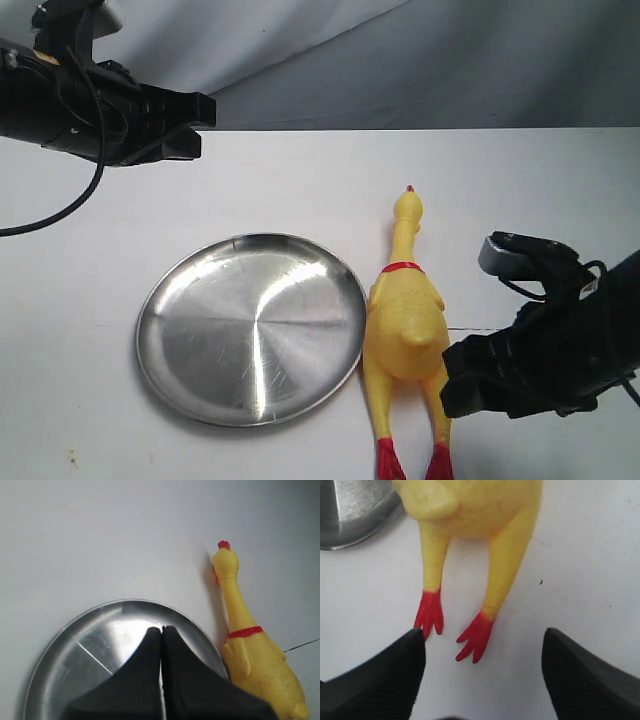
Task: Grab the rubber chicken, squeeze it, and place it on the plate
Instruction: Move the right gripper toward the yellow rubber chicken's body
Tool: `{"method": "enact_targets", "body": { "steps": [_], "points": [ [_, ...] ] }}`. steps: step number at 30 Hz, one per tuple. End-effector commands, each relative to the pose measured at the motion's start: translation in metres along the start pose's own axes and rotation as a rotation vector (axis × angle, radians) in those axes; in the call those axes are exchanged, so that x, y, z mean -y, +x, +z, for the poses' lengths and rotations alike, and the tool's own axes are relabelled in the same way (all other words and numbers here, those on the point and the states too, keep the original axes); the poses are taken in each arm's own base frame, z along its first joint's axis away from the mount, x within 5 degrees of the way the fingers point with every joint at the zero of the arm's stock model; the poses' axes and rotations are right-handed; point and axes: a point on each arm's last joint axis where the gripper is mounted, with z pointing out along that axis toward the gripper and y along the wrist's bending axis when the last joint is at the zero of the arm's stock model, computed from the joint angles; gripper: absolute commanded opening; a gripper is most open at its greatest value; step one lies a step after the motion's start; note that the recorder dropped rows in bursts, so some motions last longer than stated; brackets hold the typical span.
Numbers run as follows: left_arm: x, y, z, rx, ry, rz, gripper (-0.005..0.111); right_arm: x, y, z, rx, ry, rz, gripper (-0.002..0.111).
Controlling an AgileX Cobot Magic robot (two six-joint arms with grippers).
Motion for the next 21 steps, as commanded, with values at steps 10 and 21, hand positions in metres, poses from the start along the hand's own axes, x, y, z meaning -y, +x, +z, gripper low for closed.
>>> {"method": "enact_targets", "body": {
  "steps": [10,21],
  "points": [
    [-0.002,-0.004,-0.001,0.023,-0.033,0.089,0.000,-0.068,-0.033,-0.039,0.040,0.257,-0.096,0.057],
    [-0.002,-0.005,-0.001,0.030,-0.036,0.091,0.000,-0.059,-0.033,-0.005,-0.048,0.345,-0.069,0.065]
  ]
}}
